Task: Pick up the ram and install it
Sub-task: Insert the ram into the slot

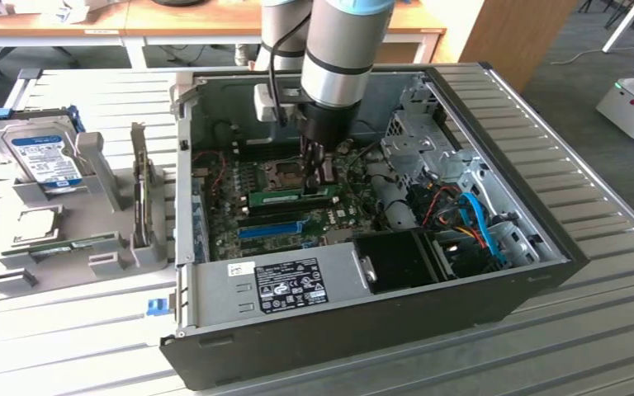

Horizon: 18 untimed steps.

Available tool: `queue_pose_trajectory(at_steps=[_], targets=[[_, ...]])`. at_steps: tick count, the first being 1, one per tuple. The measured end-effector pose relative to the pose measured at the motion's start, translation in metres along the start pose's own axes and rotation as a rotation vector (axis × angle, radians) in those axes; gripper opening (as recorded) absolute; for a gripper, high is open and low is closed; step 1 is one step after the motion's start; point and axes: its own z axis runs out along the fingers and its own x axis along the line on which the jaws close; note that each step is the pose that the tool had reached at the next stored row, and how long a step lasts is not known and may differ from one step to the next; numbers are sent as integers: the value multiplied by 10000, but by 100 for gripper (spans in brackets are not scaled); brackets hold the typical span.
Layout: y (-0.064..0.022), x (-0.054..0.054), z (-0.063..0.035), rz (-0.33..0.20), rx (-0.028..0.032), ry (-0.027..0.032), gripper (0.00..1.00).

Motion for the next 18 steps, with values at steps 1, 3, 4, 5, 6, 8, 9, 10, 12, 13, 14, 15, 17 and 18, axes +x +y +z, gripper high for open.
queue_pose_trajectory(at_steps=[1, 3, 4, 5, 6, 8, 9, 10, 12, 13, 14, 15, 17, 18], targets=[[1, -3, 1, 5, 0, 0, 12], [1, -10, 2, 15, 0, -1, 12], [0, -10, 2, 16, 1, -1, 12], [1, -10, 2, 16, 1, -2, 12], [1, -10, 3, 16, 0, -1, 12], [-1, -10, 20, 16, 1, -2, 12], [-1, -10, 31, 16, 1, -3, 12], [-2, -10, 39, 16, 2, -1, 12], [-2, -9, 40, 16, 1, 0, 12], [-2, -9, 40, 16, 1, 0, 12], [-2, -9, 41, 17, 1, 1, 12], [-3, -10, 42, 25, 2, -2, 12], [-7, -10, 43, 59, 2, -3, 12], [-7, -9, 44, 80, 2, -3, 12]])
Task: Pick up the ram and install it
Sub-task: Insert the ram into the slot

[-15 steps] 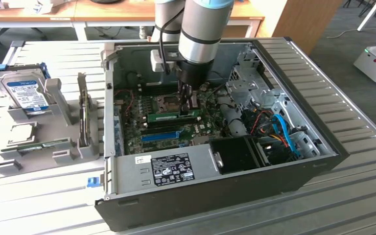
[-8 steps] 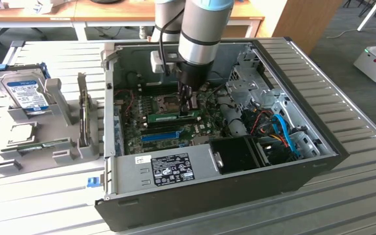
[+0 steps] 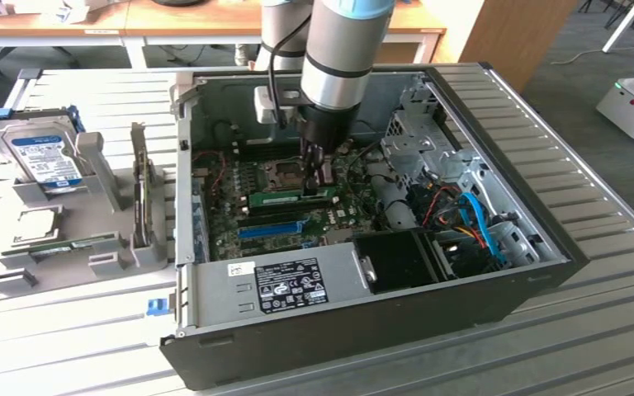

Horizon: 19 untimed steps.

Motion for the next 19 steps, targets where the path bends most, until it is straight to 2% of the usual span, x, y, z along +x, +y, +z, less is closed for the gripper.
queue_pose_trajectory(at_steps=[19], targets=[[-4, 0, 41, 65, 8, -6, 12]])
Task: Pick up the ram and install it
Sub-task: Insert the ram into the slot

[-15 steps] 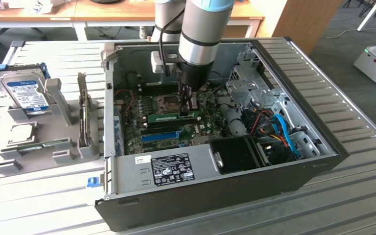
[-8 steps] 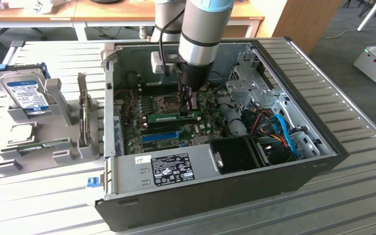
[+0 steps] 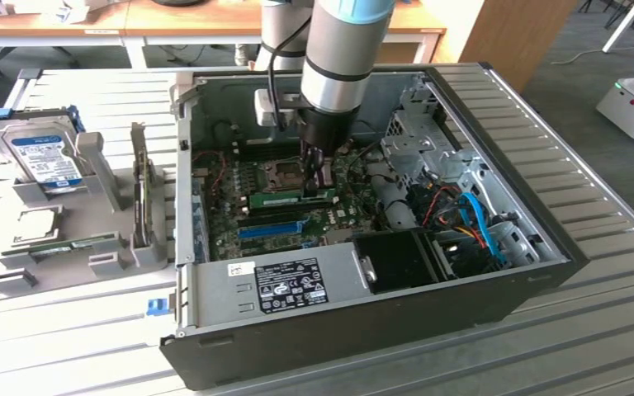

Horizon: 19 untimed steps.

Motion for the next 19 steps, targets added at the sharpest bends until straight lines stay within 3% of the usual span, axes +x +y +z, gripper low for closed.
queue_pose_trajectory(at_steps=[19], targets=[[2, -19, 10, -1, 6, -1, 12]])
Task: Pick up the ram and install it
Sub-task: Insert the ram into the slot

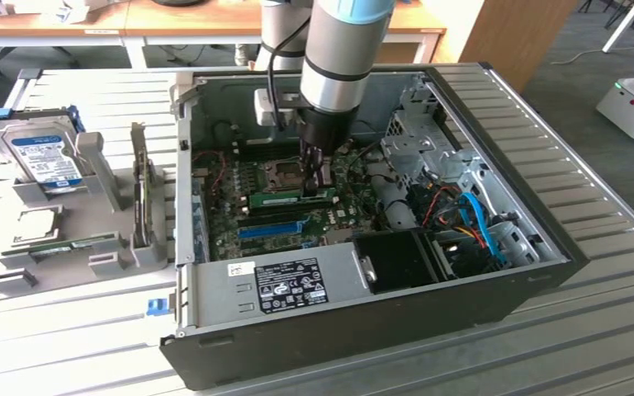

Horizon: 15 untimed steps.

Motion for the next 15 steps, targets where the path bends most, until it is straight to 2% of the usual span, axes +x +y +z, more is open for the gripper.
queue_pose_trajectory(at_steps=[7, 11, 15], targets=[[0, -2, 0, -1, 0, -17, 12], [1, -2, 0, -3, 0, -78, 12], [0, 2, 0, -4, -1, -80, 12]])
